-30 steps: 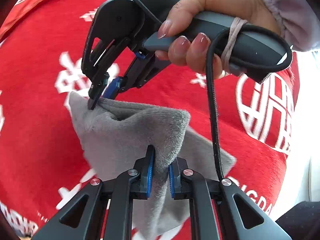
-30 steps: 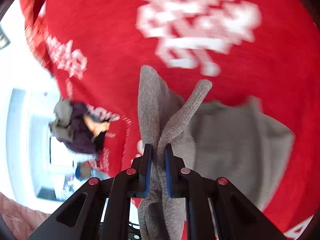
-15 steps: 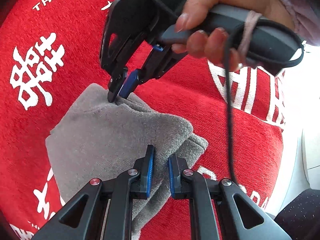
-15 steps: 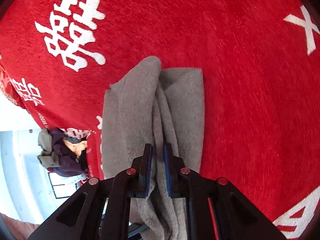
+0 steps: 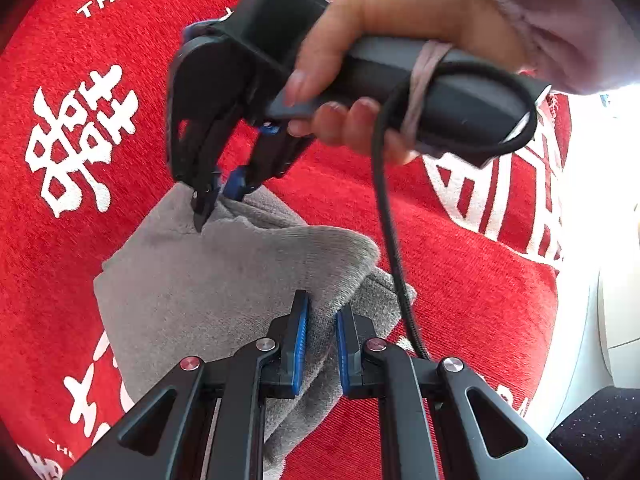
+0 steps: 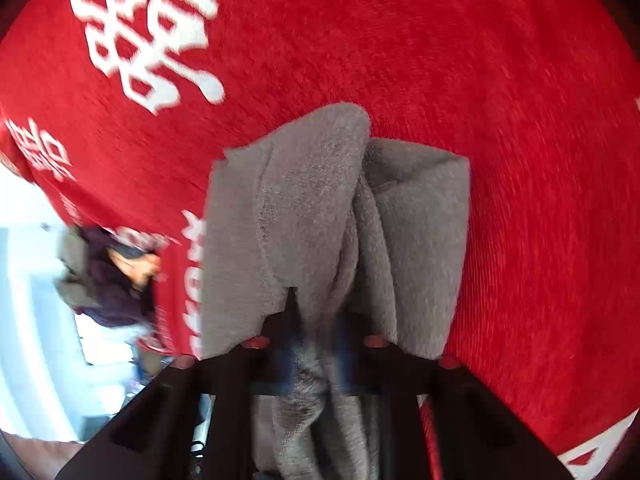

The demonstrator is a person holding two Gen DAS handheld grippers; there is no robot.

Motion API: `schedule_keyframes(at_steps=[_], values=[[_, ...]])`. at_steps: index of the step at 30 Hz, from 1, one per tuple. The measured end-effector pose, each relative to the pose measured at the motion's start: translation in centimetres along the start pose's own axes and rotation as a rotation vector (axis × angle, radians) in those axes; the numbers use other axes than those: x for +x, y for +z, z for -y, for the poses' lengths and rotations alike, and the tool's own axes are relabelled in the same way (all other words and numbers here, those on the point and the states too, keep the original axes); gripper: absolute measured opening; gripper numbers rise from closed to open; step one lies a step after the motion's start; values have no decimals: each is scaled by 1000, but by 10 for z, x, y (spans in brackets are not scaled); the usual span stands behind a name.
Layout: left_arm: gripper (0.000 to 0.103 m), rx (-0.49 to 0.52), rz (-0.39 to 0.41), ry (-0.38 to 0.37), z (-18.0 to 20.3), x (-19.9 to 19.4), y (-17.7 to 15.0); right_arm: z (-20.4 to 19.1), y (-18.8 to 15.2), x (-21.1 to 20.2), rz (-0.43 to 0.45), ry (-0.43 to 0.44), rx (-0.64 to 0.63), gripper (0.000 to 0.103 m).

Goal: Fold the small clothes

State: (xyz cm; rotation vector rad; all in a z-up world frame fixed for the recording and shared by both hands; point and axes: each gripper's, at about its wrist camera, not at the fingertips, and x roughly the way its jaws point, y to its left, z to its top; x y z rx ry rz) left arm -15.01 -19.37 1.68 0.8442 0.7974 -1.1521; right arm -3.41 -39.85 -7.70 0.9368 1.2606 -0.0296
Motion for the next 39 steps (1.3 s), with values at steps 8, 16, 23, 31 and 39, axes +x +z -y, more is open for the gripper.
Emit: schedule_keyframes(at_steps=[8, 16, 23, 31, 39], values=[[14, 49, 25, -40, 13, -13, 2, -5, -25, -43, 81, 0, -61, 13], [14, -11, -27, -62, 13, 4, -12, 47, -38, -22, 108, 44, 77, 23], [76, -78, -46, -24, 3, -15, -16, 29, -60, -53, 111, -72, 71, 36], [76, -347, -87, -31, -59, -39, -32, 13, -111, -60, 63, -3, 67, 37], [76, -731, -215, -41, -143, -6, -84, 10, -127, -45, 80, -108, 58, 7]])
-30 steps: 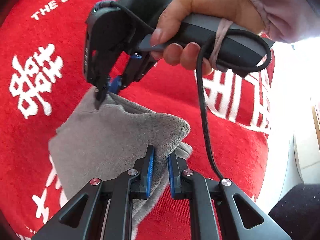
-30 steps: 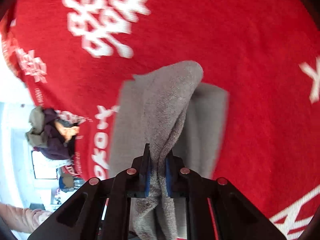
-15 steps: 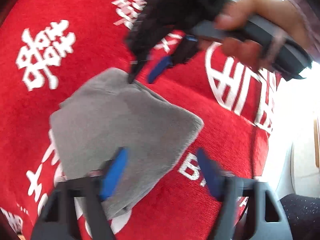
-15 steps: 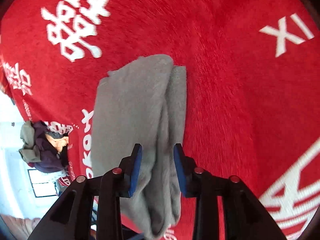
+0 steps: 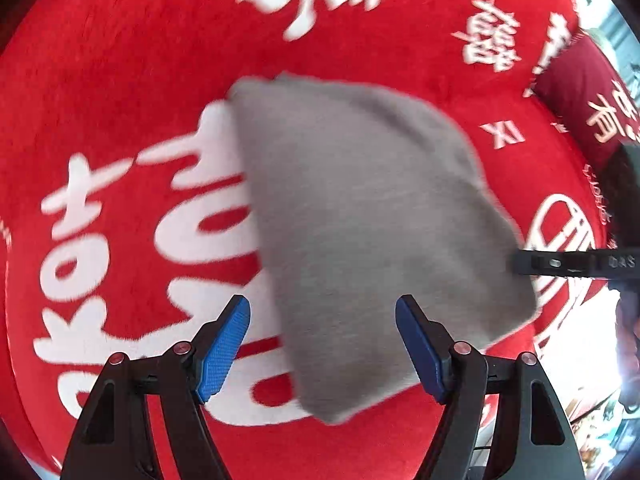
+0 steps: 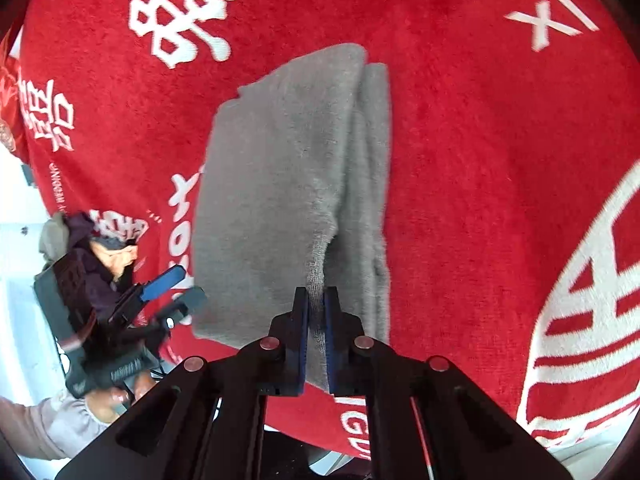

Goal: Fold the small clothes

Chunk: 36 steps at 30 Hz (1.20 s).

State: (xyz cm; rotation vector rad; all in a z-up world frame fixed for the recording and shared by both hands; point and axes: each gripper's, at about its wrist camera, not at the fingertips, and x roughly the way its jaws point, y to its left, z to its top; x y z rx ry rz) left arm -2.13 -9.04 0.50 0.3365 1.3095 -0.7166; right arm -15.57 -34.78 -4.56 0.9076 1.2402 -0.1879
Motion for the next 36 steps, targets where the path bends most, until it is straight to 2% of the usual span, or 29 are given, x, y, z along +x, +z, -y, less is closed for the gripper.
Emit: schedule_keyframes(at_steps=[4, 7, 11, 23, 31, 34, 36], values=[[76, 30, -69, 11, -11, 27, -23, 30, -14, 16, -37, -54, 42, 7], [76, 33, -62, 1, -14, 30, -33, 34, -16, 18, -19, -42, 45, 7], [76, -2, -92, -14, -20, 27, -31, 30, -18, 14, -25, -56, 33, 8], [76, -19, -153, 3, -21, 12, -27, 13, -30, 1, -5, -114, 89, 9], [77, -29, -146, 19, -22, 7, -27, 10, -35, -7, -7, -150, 115, 9], [102, -36, -150, 25, -22, 9, -27, 9, -34, -7, -6, -155, 122, 9], [102, -40, -149, 15, -21, 10, -26, 8, -33, -7, -7, -155, 121, 9]])
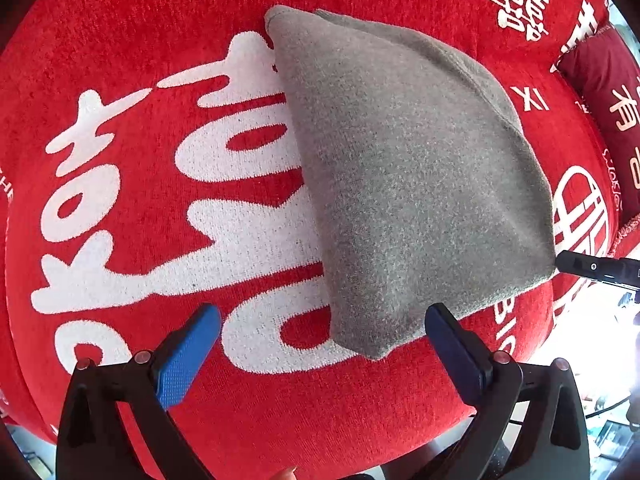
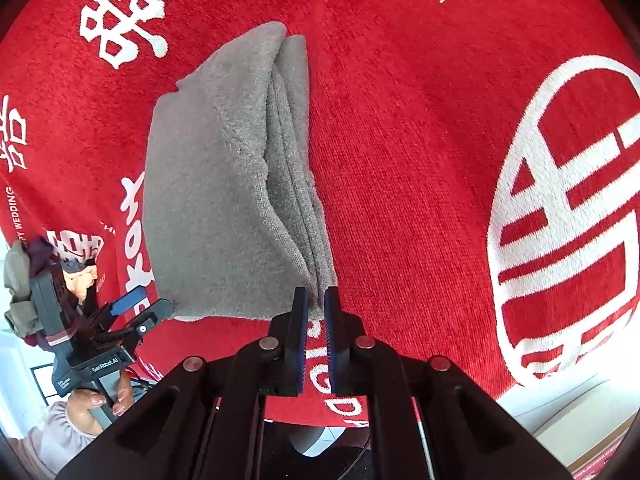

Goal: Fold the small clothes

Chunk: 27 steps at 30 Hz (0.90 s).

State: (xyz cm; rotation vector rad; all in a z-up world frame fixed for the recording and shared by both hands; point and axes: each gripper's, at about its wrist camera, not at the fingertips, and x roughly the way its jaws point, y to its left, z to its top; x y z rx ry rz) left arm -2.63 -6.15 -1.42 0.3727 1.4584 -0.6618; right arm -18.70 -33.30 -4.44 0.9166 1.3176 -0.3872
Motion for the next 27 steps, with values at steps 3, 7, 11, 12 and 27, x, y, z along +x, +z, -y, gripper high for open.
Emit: schedule_keyframes(at_steps=[3, 7, 11, 12, 27], values=[[102, 0, -18, 7, 0, 4, 1, -3, 1, 0, -2, -1, -12, 13], [102, -14, -44, 15, -3, 11, 1, -8, 4, 0, 7, 2, -22, 51], [102, -28, -52, 11, -6, 14, 3, -15, 7, -4, 36, 5, -56, 70], [102, -28, -57, 9, -7, 15, 3, -18, 8, -5, 56, -7, -77, 82], [102, -127, -29, -161, -33, 3, 34, -11, 35, -4, 43, -5, -104, 84]])
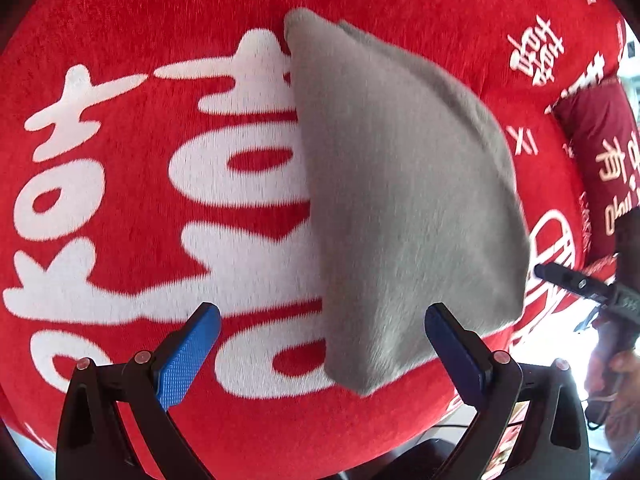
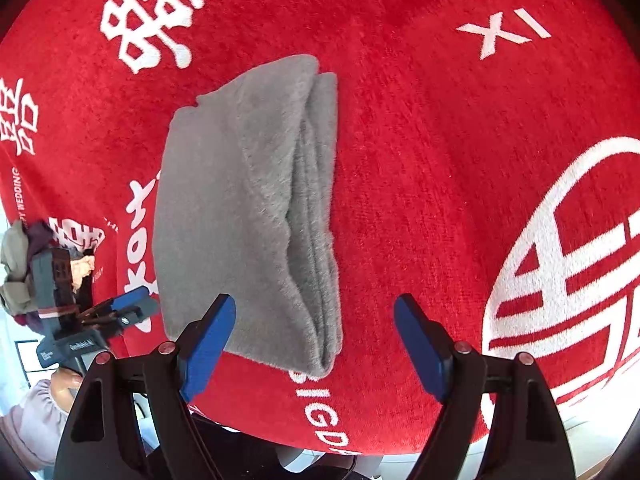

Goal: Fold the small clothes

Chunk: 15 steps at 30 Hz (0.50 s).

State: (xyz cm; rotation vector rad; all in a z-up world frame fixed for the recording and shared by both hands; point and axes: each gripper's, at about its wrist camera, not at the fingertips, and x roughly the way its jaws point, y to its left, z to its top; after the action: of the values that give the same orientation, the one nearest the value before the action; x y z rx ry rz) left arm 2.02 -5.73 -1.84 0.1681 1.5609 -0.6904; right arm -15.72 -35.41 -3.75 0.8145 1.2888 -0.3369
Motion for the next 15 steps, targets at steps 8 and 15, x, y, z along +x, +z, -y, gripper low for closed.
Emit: schedule_keyframes(at_steps=[8, 15], values=[[102, -58, -16, -85, 2, 12, 20, 8, 25, 10, -31, 32, 24, 84], [102, -50, -49, -228, 9, 28, 40, 17, 63, 22, -52, 160, 40, 84]])
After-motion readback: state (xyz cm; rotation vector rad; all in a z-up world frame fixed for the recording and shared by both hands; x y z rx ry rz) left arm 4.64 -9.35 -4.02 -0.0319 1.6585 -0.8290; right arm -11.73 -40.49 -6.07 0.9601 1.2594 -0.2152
